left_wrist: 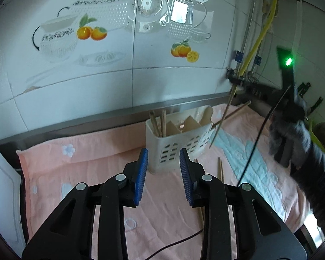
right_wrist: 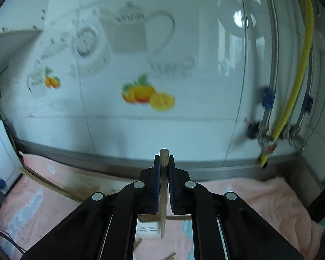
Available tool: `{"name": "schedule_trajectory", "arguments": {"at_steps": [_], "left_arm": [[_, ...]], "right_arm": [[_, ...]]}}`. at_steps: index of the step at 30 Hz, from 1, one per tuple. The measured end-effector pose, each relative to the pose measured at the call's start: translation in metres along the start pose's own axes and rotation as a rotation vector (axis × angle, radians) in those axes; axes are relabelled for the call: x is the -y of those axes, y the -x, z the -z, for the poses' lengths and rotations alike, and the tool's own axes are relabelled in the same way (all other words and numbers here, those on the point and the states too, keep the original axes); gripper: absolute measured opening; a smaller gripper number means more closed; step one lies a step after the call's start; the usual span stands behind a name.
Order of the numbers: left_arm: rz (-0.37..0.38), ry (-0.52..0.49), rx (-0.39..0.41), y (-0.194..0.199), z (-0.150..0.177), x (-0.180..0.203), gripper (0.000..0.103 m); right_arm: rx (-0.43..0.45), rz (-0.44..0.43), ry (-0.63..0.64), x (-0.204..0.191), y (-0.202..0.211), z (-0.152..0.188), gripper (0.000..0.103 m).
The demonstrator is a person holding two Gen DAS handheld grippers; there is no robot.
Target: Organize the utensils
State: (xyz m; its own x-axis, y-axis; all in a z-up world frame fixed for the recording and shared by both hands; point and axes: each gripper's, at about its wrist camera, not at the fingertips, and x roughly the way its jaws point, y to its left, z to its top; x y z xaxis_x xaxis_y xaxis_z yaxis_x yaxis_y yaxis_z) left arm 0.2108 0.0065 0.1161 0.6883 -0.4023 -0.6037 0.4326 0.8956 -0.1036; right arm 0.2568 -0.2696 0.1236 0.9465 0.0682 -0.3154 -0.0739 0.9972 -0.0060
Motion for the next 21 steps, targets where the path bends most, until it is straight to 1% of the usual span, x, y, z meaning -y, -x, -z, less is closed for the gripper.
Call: {"name": "schedule_trajectory", "arguments": {"at_steps": [5, 8, 10, 12, 14, 17, 21], "left_arm": [[-0.006, 0.004, -0.016, 0.001, 0.010, -0.005, 0.031], [-0.009, 0.014, -0.030, -0.001, 0.015, -0.010, 0.031], [-0.012, 0.023, -0.042, -0.004, 0.020, -0.015, 0.031], [-0.016, 0.030, -0.052, -0.007, 0.023, -0.019, 0.031], [-0.019, 0.040, -0.063, -0.010, 0.026, -0.023, 0.031], [-0.013, 0.060, -0.080, -0.015, 0.030, -0.029, 0.031], [0.001, 0.072, -0.115, -0.022, 0.039, -0.032, 0.031]], "right_arm": [[0.113, -0.007, 0.016, -0.011, 0.030, -0.026, 0.007], [0.160, -0.009, 0.021, -0.017, 0.040, -0.038, 0.007], [0.200, 0.006, 0.032, -0.021, 0.048, -0.045, 0.007], [0.221, 0.001, 0.028, -0.022, 0.052, -0.050, 0.007], [0.222, 0.003, 0.027, -0.024, 0.050, -0.051, 0.007], [0.195, 0.004, 0.027, -0.025, 0.035, -0.041, 0.007], [0.093, -0.032, -0.003, -0.020, 0.011, -0.019, 0.007]]}}
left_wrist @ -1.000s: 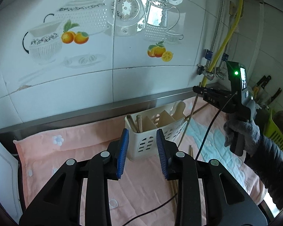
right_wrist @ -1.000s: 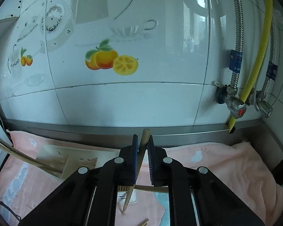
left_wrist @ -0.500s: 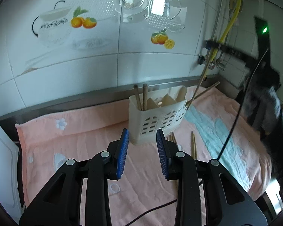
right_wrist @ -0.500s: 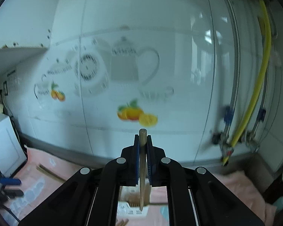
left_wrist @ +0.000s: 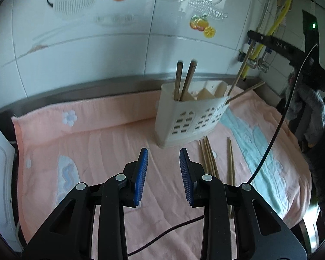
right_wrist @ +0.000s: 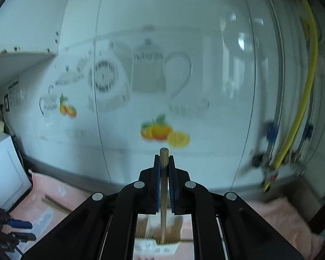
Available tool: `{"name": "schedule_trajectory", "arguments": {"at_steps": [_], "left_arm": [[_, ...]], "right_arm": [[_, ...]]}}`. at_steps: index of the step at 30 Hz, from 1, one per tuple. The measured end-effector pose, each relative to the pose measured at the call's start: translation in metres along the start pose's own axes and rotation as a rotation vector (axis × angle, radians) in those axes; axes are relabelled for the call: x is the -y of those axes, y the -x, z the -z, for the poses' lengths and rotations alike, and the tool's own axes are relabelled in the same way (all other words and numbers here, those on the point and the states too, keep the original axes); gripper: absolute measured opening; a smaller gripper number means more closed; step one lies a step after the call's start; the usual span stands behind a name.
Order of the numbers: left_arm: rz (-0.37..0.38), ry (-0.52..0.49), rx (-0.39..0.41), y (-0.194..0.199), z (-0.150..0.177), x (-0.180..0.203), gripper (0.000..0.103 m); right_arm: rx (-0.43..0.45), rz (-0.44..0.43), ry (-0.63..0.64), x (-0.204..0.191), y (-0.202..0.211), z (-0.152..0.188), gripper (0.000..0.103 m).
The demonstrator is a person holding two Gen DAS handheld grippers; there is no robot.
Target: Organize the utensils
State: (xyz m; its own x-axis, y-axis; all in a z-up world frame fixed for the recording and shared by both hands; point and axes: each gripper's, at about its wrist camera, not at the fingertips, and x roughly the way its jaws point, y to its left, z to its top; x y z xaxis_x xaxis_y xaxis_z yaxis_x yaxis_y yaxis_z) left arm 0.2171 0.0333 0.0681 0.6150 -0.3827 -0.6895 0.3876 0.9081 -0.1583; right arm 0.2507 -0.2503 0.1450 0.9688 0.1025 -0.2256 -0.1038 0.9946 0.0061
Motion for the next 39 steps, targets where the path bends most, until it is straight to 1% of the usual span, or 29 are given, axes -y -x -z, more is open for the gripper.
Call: {"name": "schedule_trajectory", "arguments": {"at_steps": [3, 5, 6, 7, 9, 10, 11, 13, 17, 20, 24, 26, 30, 34, 39], "left_arm": [[-0.002, -0.007, -0.016, -0.002, 0.007, 0.000, 0.031], [0.001, -0.007, -0.025, -0.003, 0.010, 0.000, 0.031], [0.003, -0.006, -0.028, -0.003, 0.012, 0.000, 0.031], [0.005, -0.005, -0.033, -0.003, 0.015, 0.000, 0.031], [0.018, 0.000, -0.043, -0.004, 0.019, 0.000, 0.031], [0.025, 0.000, -0.051, -0.005, 0.022, 0.001, 0.031], [0.028, -0.002, -0.056, -0.006, 0.025, 0.002, 0.031], [0.031, -0.011, -0.070, -0.008, 0.033, 0.006, 0.031], [0.055, -0.015, -0.095, -0.012, 0.048, 0.014, 0.031], [0.073, -0.027, -0.119, -0.017, 0.062, 0.024, 0.031], [0.100, -0.035, -0.140, -0.019, 0.080, 0.035, 0.031], [0.111, -0.039, -0.144, -0.019, 0.088, 0.040, 0.031], [0.125, -0.036, -0.144, -0.017, 0.102, 0.047, 0.031], [0.127, -0.026, -0.134, -0.015, 0.111, 0.049, 0.031], [0.118, -0.005, -0.120, -0.015, 0.118, 0.048, 0.030]], "right_arm": [[-0.027, -0.018, -0.032, 0.006, 0.004, 0.012, 0.009], [-0.028, -0.022, -0.039, 0.009, 0.013, 0.015, 0.011], [-0.027, -0.027, -0.042, 0.010, 0.019, 0.016, 0.015], [-0.031, -0.038, -0.049, 0.011, 0.026, 0.018, 0.018], [-0.038, -0.058, -0.062, 0.014, 0.040, 0.021, 0.019], [-0.039, -0.072, -0.069, 0.015, 0.050, 0.024, 0.019], [-0.037, -0.088, -0.070, 0.015, 0.070, 0.030, 0.020], [-0.042, -0.100, -0.070, 0.013, 0.086, 0.037, 0.024], [-0.074, -0.130, -0.072, 0.006, 0.117, 0.060, 0.024], [-0.109, -0.151, -0.076, 0.000, 0.131, 0.080, 0.024], [-0.188, -0.223, -0.137, -0.007, 0.147, 0.111, 0.024], [-0.221, -0.228, -0.155, -0.011, 0.151, 0.125, 0.024], [-0.300, -0.198, -0.143, -0.026, 0.152, 0.158, 0.024], [-0.372, -0.186, -0.165, -0.037, 0.139, 0.187, 0.024], [-0.450, -0.167, -0.224, -0.047, 0.118, 0.223, 0.024]]}}
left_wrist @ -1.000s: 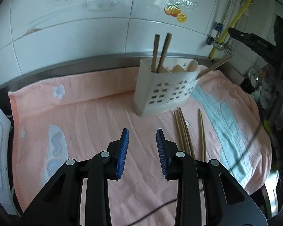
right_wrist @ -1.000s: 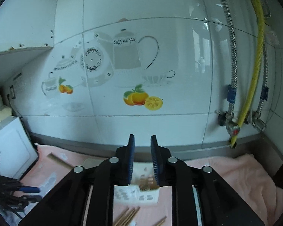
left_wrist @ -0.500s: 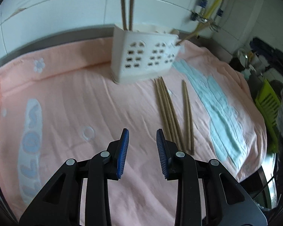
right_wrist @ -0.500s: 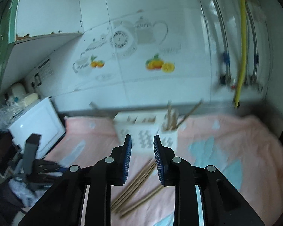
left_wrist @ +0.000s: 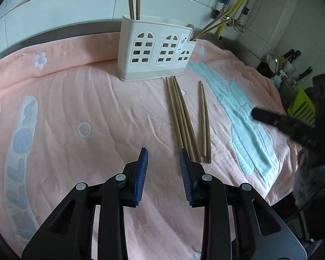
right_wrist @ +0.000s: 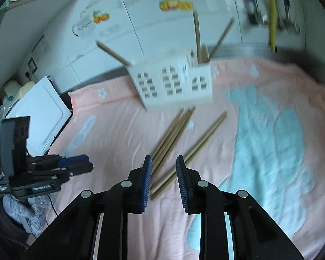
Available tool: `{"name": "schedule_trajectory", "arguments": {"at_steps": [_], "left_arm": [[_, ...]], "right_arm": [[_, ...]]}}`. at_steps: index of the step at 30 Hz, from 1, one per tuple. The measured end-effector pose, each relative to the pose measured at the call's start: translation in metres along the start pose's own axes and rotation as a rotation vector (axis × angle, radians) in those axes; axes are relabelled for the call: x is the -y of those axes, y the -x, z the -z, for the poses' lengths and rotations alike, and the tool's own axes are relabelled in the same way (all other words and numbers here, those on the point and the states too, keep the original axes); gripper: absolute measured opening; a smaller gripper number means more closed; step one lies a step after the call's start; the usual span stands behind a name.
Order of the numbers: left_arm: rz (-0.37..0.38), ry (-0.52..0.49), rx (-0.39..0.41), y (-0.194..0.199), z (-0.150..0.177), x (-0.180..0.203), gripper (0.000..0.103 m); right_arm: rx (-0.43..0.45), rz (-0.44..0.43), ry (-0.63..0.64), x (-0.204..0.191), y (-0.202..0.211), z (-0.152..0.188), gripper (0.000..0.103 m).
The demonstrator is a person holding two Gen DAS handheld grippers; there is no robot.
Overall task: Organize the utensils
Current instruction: 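Move both open tools back down to the chopsticks on the towel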
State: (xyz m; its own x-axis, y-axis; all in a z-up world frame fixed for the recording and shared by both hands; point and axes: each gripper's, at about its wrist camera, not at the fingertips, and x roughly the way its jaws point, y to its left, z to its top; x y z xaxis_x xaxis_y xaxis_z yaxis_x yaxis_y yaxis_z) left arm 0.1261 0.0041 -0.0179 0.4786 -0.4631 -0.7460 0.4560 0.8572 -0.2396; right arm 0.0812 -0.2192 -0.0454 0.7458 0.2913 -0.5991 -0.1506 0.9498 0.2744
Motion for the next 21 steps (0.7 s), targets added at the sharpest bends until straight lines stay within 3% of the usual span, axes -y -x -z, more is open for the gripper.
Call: {"name": "schedule_trajectory", "arguments": {"at_steps": [14, 21], "left_arm": [[-0.014, 0.018, -0.001, -0.010, 0.004, -0.008, 0.030], [0.002, 0.023, -0.016, -0.018, 0.006, -0.011, 0.030]], "right_arm": [[-0.133, 0.026, -0.162, 0.012, -0.068, 0.020, 0.018], [-0.152, 0.080, -0.137, 0.003, -0.077, 0.023, 0.016]]}}
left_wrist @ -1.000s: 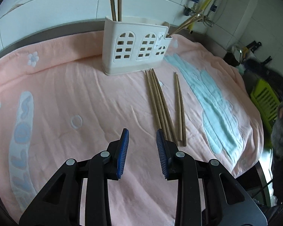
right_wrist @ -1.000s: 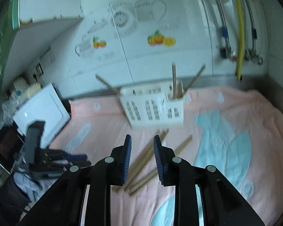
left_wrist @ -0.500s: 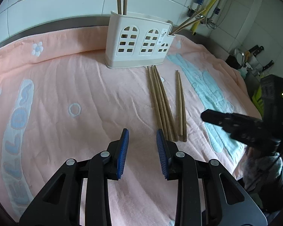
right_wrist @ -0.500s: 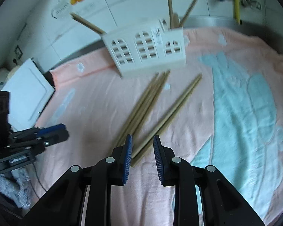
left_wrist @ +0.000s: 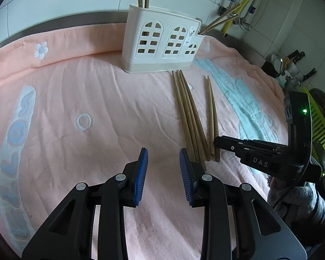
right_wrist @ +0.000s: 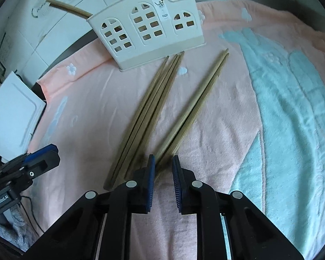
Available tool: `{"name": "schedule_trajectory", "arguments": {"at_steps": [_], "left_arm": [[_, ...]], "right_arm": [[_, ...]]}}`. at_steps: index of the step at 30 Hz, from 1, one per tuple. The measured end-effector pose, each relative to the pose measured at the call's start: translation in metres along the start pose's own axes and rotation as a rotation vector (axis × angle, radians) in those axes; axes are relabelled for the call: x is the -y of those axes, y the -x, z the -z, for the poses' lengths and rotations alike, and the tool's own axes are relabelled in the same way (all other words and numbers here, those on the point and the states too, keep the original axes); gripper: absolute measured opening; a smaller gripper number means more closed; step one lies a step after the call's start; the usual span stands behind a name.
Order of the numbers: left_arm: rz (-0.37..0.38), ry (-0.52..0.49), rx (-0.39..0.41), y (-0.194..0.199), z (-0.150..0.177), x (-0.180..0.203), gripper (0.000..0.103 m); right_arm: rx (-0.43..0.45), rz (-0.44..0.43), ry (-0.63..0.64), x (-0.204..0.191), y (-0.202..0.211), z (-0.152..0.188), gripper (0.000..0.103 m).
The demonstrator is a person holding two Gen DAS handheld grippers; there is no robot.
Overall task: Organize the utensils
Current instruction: 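Move both open tools back down to the chopsticks on the towel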
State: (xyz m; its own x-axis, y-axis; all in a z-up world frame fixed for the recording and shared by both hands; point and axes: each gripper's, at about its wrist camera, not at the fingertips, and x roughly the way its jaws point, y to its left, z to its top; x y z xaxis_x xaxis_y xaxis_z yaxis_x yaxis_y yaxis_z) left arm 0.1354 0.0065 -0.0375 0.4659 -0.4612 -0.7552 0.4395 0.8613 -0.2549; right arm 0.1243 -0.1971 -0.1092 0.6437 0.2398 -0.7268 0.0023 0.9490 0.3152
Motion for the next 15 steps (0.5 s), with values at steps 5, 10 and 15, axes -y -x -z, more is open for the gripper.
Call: {"name": "schedule_trajectory", "arguments": {"at_steps": [5, 10, 15], "left_arm": [[0.003, 0.006, 0.001, -0.002, 0.000, -0.002, 0.030], [0.006, 0.009, -0.001, -0.005, 0.001, -0.004, 0.030], [0.015, 0.009, -0.001, -0.005, 0.001, -0.006, 0.030]], "right_arm": [[-0.008, 0.002, -0.007, 0.002, 0.002, 0.003, 0.016], [-0.015, 0.007, -0.006, 0.001, 0.007, 0.010, 0.016], [-0.013, 0.030, 0.017, -0.007, 0.011, 0.017, 0.016]]}}
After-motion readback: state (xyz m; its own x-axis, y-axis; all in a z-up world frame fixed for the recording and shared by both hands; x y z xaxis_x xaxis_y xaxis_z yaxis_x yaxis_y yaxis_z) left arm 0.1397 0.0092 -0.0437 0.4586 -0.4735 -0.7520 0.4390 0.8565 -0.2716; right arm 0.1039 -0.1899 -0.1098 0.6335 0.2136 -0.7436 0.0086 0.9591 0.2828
